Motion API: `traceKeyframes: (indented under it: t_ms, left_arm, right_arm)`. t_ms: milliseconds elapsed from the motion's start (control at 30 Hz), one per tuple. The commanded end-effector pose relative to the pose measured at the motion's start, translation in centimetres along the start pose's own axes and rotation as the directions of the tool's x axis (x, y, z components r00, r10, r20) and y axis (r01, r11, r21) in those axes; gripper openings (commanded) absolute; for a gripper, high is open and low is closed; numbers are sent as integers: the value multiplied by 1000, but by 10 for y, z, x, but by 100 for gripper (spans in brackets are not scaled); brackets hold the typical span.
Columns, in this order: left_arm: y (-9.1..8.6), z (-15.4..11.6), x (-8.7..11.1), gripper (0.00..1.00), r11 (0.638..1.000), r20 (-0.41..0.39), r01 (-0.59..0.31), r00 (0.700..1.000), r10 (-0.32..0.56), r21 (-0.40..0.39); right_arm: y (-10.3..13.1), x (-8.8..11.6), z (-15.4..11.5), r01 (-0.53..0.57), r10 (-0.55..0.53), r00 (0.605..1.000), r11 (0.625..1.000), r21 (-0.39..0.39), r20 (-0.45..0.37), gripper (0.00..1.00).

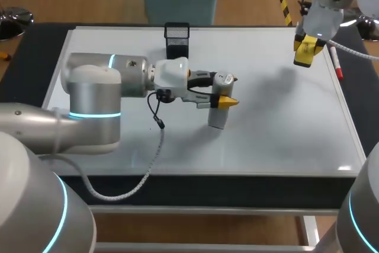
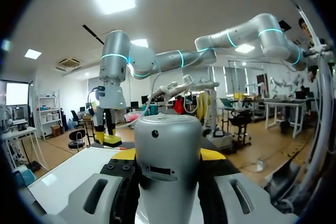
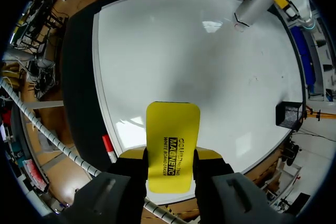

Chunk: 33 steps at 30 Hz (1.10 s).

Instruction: Pick up the inspection probe, press it on each red-marked spot on the whiteboard one by one, put down the probe, pick up the eraser, and wipe off all the red marks.

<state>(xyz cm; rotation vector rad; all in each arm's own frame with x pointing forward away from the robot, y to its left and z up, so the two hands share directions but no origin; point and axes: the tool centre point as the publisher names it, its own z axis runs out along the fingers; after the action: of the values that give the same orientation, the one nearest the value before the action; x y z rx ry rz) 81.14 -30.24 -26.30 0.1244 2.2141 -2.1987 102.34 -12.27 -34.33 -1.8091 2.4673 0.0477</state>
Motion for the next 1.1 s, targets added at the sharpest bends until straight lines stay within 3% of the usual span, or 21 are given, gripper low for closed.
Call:
traceKeyframes:
  t_ms: [33,1100]
  left_arm:
    - [6,6,-6,0,1000,17,9,1000,-9,8]
    - [16,-5,-18,0,998,81,66,994,-67,25]
  right_arm:
    - [-1,1,-1,3,-3,1000,1000,1,-3,0]
    - [-1,1,-1,3,-3,1000,1000,1,-3,0]
